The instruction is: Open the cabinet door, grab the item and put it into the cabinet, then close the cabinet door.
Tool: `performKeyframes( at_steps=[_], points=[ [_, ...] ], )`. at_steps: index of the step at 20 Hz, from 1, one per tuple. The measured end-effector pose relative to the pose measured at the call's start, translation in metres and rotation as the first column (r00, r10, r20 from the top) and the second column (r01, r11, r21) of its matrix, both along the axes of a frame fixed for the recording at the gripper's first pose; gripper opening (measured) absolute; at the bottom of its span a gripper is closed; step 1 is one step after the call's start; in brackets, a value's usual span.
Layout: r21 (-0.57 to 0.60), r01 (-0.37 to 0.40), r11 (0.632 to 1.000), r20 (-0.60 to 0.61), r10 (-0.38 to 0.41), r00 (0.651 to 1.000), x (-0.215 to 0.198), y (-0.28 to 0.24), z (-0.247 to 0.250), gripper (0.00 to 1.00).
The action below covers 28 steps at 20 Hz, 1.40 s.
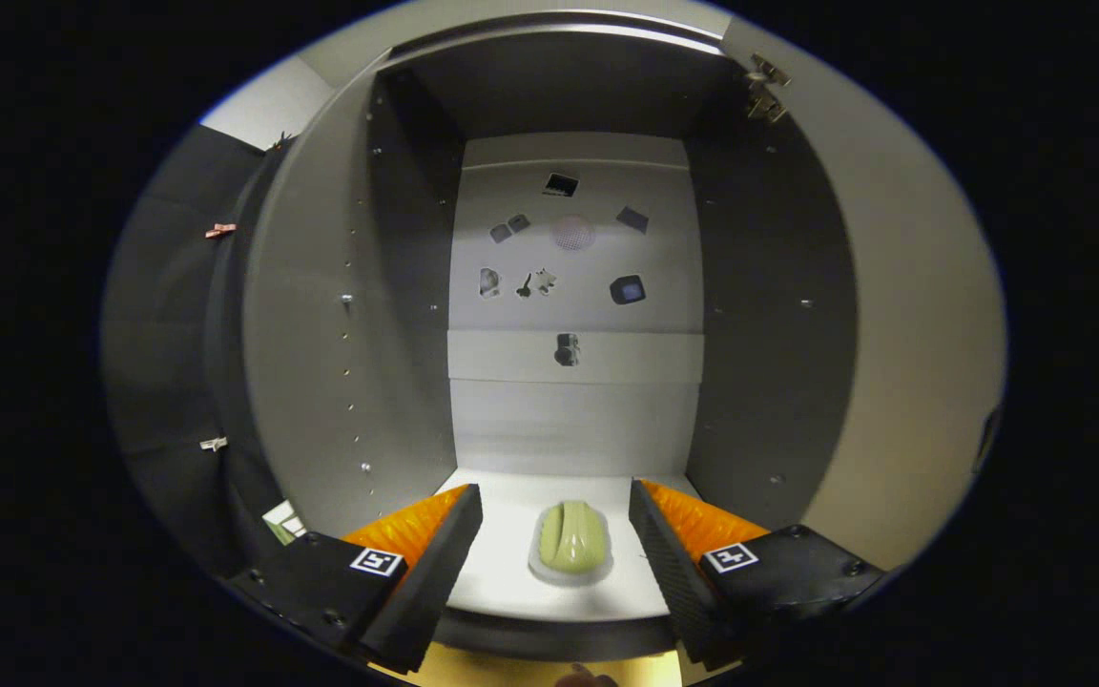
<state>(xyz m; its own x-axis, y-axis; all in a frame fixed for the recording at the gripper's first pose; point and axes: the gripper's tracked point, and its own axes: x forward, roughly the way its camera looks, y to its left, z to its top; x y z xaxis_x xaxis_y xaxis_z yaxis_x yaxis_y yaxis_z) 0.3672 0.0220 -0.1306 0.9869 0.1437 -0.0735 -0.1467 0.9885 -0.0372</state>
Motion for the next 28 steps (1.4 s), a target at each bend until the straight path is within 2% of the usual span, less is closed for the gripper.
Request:
performKeyframes(
  at_steps=[5, 10, 13, 18, 21, 25, 28],
  points=[
    [0.057, -0.019, 0.998, 0.010, 0.019, 1.000, -0.085, -0.003, 0.016, 0.98],
    [0.053, 0.046, 0.998, 0.085, -0.051, 0.995, -0.179, -0.027, 0.048, 0.98],
    [0.056, 0.052, 0.997, 0.081, -0.056, 0.995, -0.246, -0.036, 0.059, 0.98],
    [0.012, 0.168, 0.986, 0.092, -0.168, 0.981, -0.336, -0.079, 0.068, 0.98],
    [0.011, 0.250, 0.968, 0.084, -0.250, 0.965, -0.374, -0.114, 0.075, 0.98],
    [0.056, 0.347, 0.936, 0.078, -0.351, 0.933, -0.393, -0.175, 0.079, 0.98],
    [0.071, 0.351, 0.934, 0.057, -0.355, 0.933, -0.390, -0.211, 0.076, 0.99]
  ],
)
